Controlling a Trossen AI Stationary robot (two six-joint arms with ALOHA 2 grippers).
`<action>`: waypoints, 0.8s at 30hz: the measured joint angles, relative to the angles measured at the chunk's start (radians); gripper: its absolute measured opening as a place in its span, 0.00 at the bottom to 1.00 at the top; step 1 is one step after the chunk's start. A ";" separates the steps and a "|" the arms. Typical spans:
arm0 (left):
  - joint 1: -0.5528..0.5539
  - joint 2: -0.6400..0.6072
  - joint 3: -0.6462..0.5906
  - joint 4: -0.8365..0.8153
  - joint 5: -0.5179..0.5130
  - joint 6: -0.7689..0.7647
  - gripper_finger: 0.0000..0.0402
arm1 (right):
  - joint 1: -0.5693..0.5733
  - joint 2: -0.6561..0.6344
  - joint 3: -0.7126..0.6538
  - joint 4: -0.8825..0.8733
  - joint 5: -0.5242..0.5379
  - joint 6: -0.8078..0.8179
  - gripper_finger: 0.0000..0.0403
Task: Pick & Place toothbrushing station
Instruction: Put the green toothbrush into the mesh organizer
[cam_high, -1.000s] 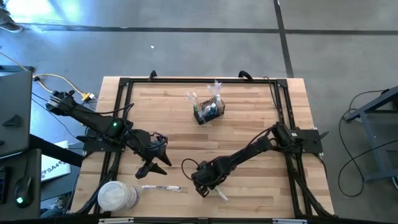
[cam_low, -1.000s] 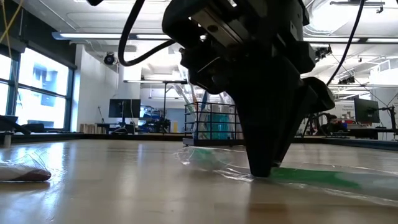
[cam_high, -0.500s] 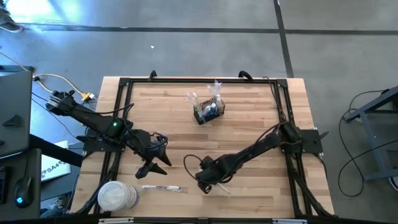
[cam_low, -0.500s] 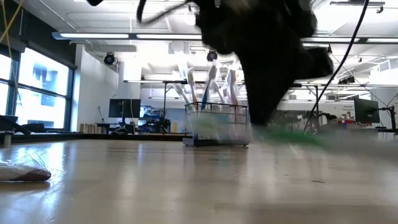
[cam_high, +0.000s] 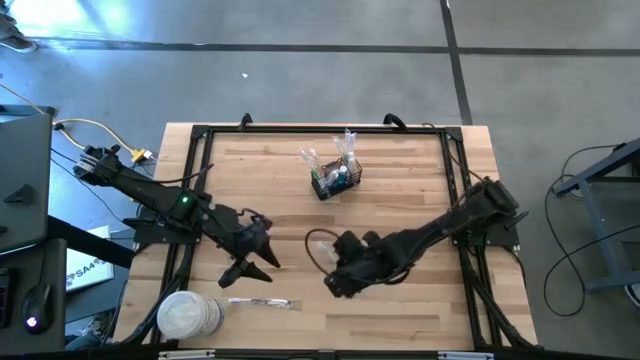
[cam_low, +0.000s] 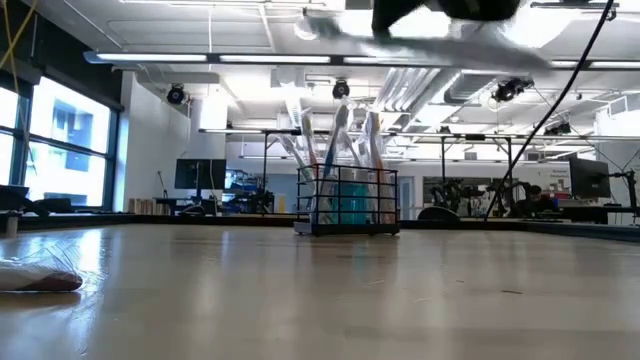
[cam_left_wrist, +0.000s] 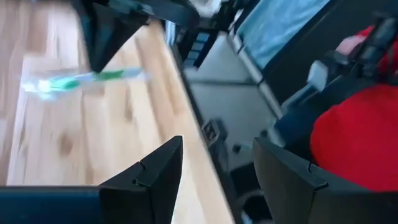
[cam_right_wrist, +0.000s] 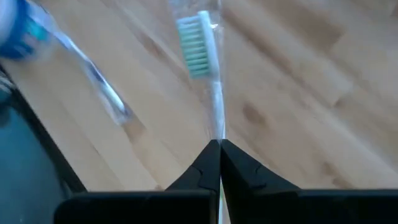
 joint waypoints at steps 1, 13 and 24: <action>0.000 0.000 0.000 0.029 0.000 0.004 0.48 | 0.003 -0.020 0.000 0.005 0.030 -0.002 0.00; 0.001 0.000 0.000 0.244 -0.304 0.118 0.48 | 0.032 -0.206 0.002 0.154 0.323 -0.227 0.01; 0.058 0.000 0.000 0.318 -0.362 0.145 0.48 | 0.000 -0.221 0.003 0.376 0.360 -0.542 0.01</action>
